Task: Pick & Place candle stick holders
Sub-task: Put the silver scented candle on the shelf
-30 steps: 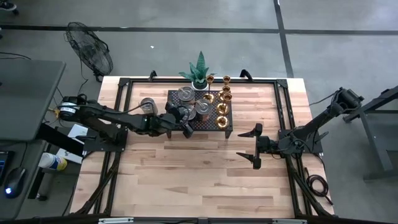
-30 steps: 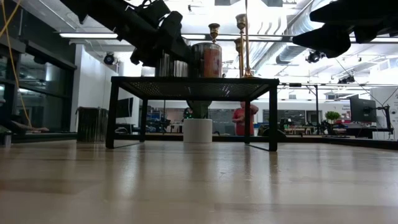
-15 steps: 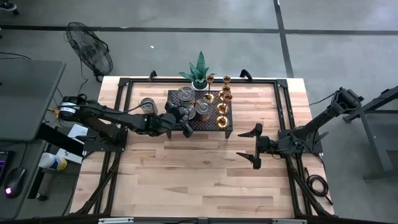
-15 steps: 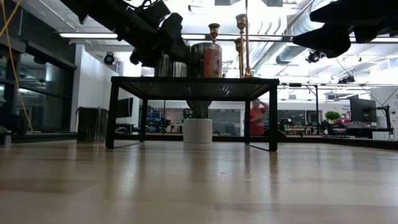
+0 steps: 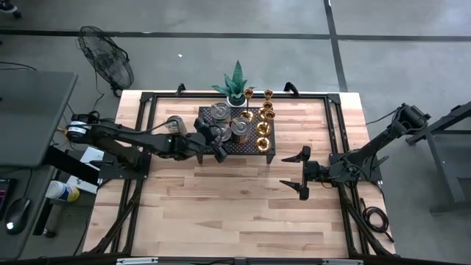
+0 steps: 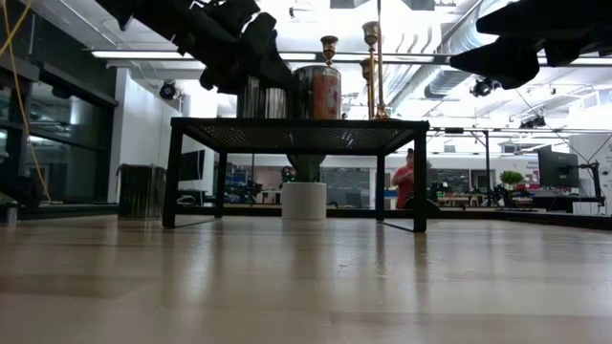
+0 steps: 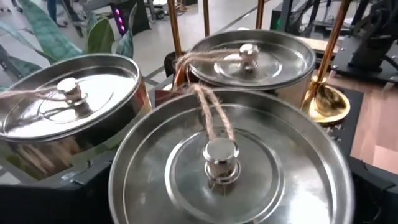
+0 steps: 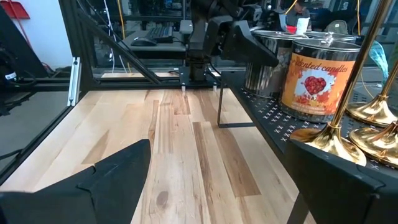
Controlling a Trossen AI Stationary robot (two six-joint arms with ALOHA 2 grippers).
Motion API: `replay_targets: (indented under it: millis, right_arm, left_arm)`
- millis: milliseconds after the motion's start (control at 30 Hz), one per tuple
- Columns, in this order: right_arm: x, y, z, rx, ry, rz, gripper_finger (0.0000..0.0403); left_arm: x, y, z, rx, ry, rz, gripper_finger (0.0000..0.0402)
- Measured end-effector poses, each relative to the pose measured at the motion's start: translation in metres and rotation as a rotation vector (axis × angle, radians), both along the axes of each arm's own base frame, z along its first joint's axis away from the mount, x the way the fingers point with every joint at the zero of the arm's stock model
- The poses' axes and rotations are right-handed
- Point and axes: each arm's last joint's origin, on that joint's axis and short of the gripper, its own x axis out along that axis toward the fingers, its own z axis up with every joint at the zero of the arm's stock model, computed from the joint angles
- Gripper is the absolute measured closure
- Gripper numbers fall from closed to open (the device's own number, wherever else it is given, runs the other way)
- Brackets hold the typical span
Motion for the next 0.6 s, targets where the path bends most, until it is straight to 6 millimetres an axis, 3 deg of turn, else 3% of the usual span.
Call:
replay_targets:
  millis: [600]
  right_arm:
    - [0.0,0.0,0.0,-0.001,0.0,0.0,0.0041]
  left_arm:
    - [-0.011,-0.001,0.015,-0.012,-0.02,-0.086,0.0018]
